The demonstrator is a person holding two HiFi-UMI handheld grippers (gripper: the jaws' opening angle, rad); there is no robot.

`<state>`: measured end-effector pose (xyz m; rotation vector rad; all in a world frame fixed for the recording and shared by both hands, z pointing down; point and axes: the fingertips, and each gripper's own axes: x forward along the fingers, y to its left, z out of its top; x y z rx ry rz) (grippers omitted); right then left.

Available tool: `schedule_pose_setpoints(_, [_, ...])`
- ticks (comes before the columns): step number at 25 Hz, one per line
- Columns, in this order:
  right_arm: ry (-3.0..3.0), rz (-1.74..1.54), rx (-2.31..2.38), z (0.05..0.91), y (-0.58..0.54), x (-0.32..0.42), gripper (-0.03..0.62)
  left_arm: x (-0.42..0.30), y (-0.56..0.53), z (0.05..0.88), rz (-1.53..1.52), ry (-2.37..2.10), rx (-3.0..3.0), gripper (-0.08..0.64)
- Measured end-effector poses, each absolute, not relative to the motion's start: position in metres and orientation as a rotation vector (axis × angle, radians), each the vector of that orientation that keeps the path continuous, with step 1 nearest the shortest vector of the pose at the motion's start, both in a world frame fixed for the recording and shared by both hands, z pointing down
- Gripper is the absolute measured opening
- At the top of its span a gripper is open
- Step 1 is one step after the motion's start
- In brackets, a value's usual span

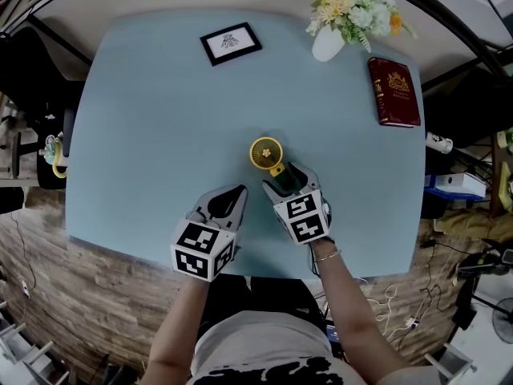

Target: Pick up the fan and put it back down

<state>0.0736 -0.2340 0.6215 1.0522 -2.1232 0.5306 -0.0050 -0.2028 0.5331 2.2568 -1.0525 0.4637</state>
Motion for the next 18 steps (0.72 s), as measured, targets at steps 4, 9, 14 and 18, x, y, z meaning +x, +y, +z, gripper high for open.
schedule_pose_setpoints(4, [-2.168,0.483,1.073,0.597,-0.234,0.07,0.3,-0.004,-0.199,0.523,0.463,-1.045,2.288,0.011])
schedule_pose_setpoints(9, [-2.24,0.447,1.101,0.554,-0.23,0.065,0.268,-0.002,-0.196,0.506,0.47,-1.023,2.346,0.011])
schedule_pose_setpoints(14, [-2.329,0.427,1.197,0.505,-0.223,0.061,0.185,-0.002,-0.197,0.486,0.463,-1.009,2.41,0.011])
schedule_pose_setpoints(18, [-2.399,0.397,1.308,0.469,-0.214,0.064,0.099,-0.002,-0.195,0.47,0.444,-0.996,2.46,0.011])
